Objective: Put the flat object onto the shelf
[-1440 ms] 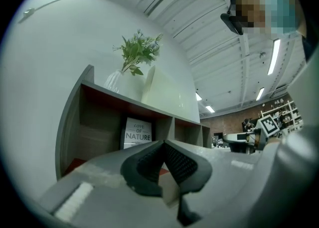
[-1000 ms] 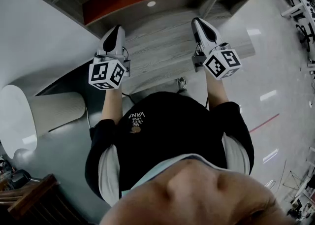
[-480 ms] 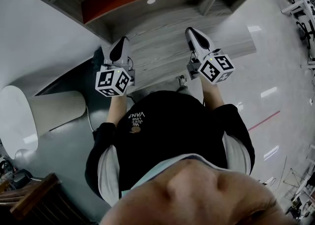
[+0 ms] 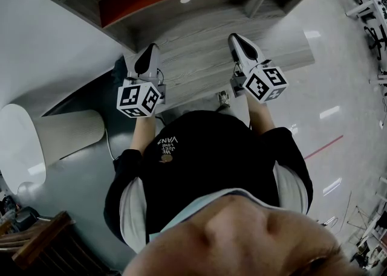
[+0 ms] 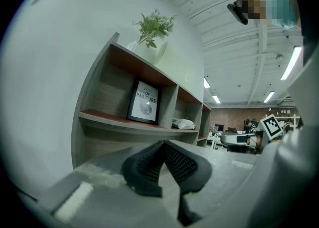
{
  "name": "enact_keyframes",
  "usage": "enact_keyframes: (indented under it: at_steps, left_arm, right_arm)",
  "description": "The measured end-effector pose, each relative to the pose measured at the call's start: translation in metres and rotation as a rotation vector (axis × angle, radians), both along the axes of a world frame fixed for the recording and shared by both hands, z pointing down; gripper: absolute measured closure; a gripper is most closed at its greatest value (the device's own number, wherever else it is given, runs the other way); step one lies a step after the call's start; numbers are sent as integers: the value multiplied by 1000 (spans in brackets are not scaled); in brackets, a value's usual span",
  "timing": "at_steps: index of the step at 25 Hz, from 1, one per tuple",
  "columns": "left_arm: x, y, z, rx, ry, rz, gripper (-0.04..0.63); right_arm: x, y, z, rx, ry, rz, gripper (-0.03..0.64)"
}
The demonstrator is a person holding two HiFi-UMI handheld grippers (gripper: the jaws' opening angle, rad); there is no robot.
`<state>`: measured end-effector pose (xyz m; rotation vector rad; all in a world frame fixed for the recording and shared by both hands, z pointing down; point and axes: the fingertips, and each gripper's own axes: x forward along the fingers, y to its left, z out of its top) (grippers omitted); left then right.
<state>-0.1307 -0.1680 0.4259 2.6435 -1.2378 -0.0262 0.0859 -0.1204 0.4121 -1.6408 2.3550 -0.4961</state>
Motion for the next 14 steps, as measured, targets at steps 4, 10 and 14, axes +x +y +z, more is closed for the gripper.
enact_keyframes:
  at_steps: [4, 10, 14]
  left_arm:
    - [2, 0, -2, 4, -6, 1, 594]
    - [2, -1, -2, -3, -9, 0, 594]
    - [2, 0, -3, -14, -2, 2, 594]
  right_arm:
    - [3, 0, -1, 0, 1, 4, 618]
    - [3, -2, -1, -4, 6, -6, 618]
    - [3, -2, -4, -4, 8, -10, 618]
